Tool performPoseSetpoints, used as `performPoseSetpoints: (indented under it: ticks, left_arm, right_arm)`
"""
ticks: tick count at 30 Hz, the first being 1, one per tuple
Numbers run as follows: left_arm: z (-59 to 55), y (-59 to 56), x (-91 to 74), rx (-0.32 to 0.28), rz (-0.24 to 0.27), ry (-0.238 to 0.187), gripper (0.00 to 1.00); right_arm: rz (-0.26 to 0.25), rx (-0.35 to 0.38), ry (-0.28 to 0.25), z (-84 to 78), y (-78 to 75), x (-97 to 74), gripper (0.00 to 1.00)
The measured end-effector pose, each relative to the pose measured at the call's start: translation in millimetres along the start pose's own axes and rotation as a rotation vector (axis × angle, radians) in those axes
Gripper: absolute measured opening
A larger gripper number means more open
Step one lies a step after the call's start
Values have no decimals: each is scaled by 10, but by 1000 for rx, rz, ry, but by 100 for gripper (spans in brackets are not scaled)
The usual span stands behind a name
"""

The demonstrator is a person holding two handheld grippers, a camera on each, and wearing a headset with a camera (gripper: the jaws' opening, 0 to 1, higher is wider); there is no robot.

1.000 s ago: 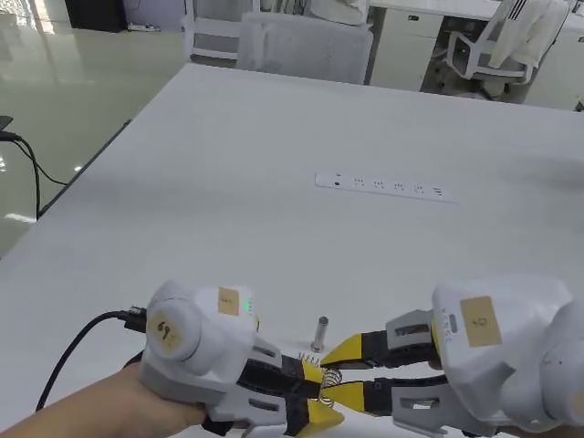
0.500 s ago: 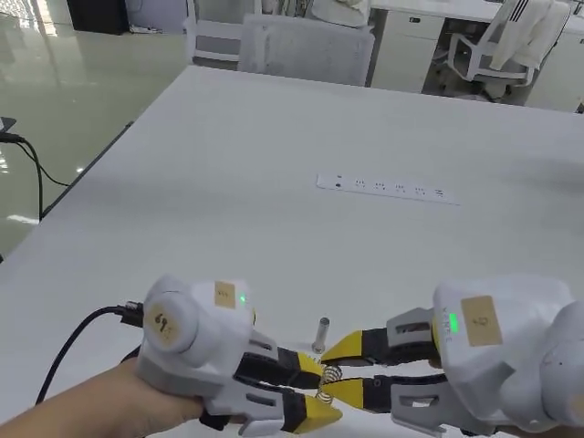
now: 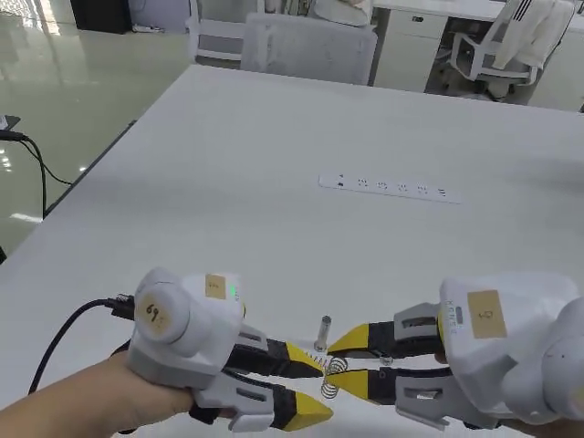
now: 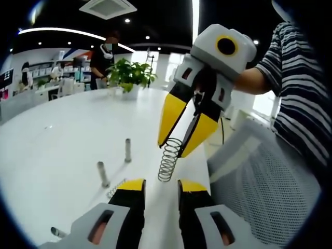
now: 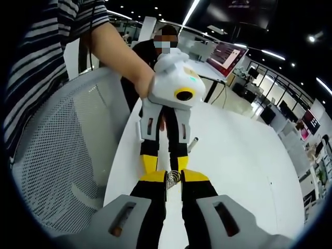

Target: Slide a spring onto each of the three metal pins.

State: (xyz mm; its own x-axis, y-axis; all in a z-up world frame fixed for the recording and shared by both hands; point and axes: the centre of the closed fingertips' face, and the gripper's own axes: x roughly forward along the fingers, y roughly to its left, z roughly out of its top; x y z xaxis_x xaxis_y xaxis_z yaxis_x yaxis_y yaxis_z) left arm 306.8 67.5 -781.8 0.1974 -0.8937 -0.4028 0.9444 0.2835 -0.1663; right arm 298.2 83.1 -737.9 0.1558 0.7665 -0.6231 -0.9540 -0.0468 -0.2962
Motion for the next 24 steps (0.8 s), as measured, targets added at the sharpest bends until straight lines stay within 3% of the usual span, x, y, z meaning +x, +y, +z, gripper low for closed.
performPoseSetpoints:
  ticks: [13,24]
  left_arm:
    - [-85,86,-231,-32,34,8,24]
    - [-182,102,-392,-74,47,14,35]
  right_arm:
    - [-24,-3,24,-77,-47,7,7]
    - [-41,-7,36,-111,-91,17,7]
